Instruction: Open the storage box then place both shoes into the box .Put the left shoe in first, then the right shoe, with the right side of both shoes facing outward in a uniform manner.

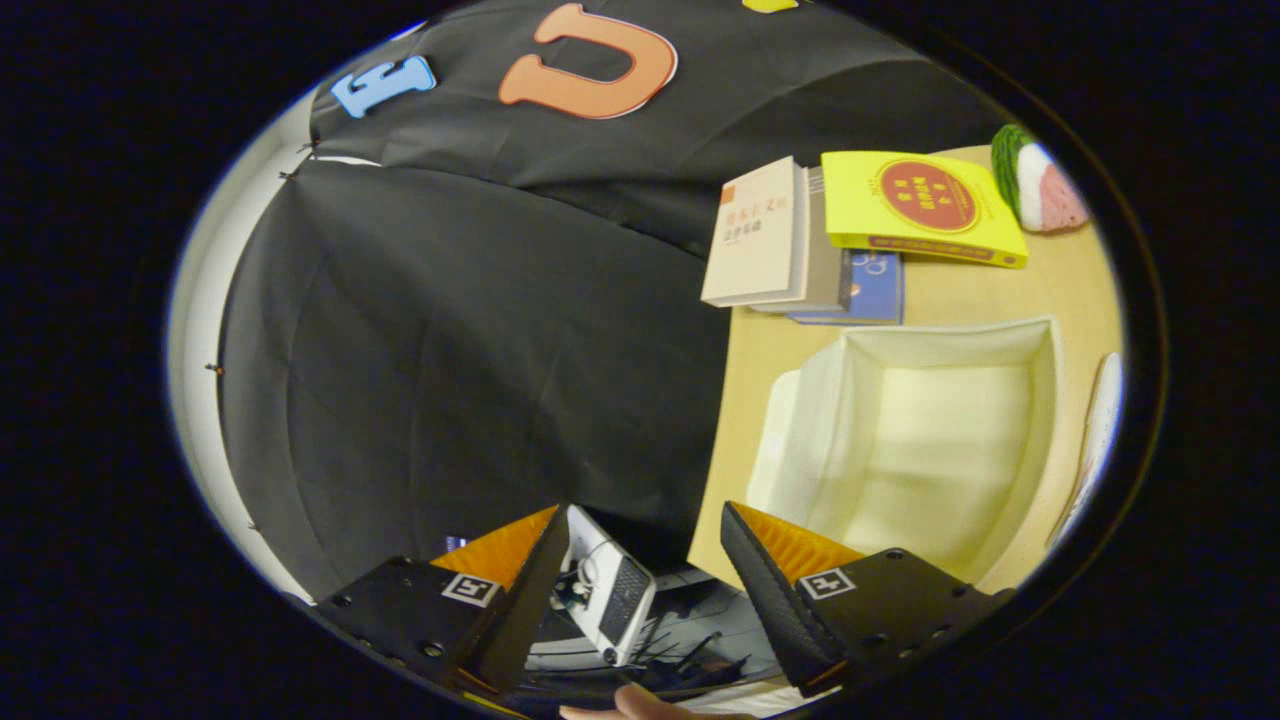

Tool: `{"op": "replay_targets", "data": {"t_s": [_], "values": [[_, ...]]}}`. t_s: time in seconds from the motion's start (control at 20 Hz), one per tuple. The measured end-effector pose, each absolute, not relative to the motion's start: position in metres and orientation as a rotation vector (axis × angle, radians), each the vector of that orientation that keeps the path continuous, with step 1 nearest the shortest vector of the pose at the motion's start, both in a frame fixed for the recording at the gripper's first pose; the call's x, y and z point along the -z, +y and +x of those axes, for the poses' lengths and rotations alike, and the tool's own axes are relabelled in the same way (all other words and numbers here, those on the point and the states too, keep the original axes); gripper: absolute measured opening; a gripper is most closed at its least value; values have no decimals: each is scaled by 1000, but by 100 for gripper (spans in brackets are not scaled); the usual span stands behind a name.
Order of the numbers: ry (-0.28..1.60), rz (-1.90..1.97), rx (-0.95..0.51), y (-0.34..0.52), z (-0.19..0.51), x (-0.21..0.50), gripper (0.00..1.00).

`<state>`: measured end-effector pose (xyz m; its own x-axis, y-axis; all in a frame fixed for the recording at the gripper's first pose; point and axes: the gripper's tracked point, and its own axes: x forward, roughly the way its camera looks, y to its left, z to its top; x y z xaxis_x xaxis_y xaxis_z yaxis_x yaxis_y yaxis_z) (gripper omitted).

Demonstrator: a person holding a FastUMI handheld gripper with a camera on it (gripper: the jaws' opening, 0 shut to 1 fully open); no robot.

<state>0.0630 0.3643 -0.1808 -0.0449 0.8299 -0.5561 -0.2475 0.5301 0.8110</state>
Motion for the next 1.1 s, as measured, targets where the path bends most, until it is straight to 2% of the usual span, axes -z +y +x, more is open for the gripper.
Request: {"op": "replay_targets", "data": {"t_s": [0.65, 1.1], "values": [[1407, 131, -545, 132, 101, 312, 94], [1486, -14, -458, 48, 83, 378, 95]]}}
